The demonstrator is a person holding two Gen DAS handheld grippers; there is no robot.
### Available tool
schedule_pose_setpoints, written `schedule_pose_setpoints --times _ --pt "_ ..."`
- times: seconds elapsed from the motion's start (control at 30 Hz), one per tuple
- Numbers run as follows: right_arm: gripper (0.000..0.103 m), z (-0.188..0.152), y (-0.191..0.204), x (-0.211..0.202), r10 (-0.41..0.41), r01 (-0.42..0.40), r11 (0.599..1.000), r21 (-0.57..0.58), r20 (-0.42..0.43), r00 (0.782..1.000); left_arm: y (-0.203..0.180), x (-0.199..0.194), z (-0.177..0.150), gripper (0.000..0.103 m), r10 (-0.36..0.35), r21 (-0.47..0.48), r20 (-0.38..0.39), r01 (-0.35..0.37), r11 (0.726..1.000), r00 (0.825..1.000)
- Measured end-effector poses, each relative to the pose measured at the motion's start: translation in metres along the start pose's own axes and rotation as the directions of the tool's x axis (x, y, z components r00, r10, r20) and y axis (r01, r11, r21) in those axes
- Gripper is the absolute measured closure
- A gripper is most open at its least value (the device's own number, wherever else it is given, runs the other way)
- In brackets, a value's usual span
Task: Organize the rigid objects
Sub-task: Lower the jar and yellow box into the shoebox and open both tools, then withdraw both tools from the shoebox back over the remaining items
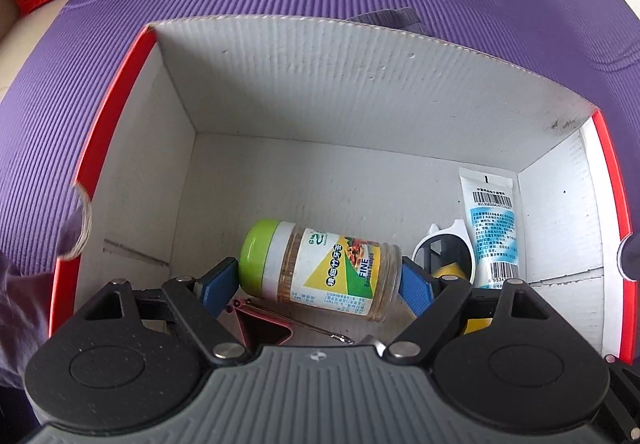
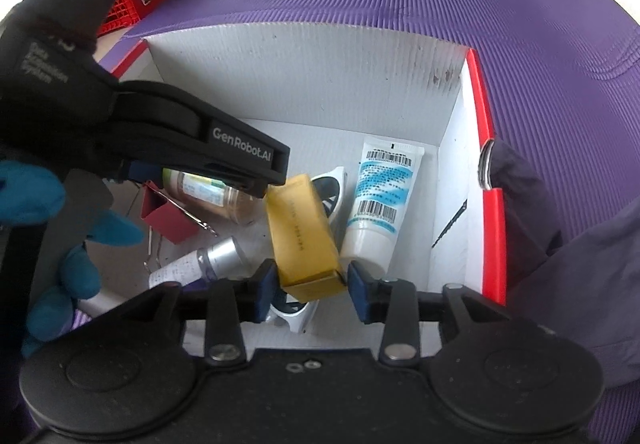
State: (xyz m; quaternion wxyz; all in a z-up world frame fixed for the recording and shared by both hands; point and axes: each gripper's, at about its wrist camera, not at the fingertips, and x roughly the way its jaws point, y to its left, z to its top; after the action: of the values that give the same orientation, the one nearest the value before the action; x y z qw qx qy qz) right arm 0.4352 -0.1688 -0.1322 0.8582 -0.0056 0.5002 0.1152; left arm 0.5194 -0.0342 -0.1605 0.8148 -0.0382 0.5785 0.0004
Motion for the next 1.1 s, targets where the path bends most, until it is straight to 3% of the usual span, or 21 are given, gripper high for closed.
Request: schedule_pose_setpoints --times 0.23,0.43,1.1 --pt "0.055 -0.001 0.004 -0.012 0.008 -0.009 1.000 0.012 0.016 1.000 0.005 -0.022 -0.009 0.019 -0.002 -0.015 0.039 0.002 1.000 0.999" --pt "0.045 -0.005 0.005 -0.037 0.019 -0.021 0.999 0.026 0.044 0.999 0.006 -0.061 -0.021 0.019 -0.015 -0.013 0.094 0.017 1.000 0.995" --pt "0.023 -0.030 0.020 -0.145 0.070 -0.075 0.997 0.021 0.178 0.981 0.010 -0.193 -0.087 0.019 -0.016 0.053 0.266 0.002 0.999 0.964"
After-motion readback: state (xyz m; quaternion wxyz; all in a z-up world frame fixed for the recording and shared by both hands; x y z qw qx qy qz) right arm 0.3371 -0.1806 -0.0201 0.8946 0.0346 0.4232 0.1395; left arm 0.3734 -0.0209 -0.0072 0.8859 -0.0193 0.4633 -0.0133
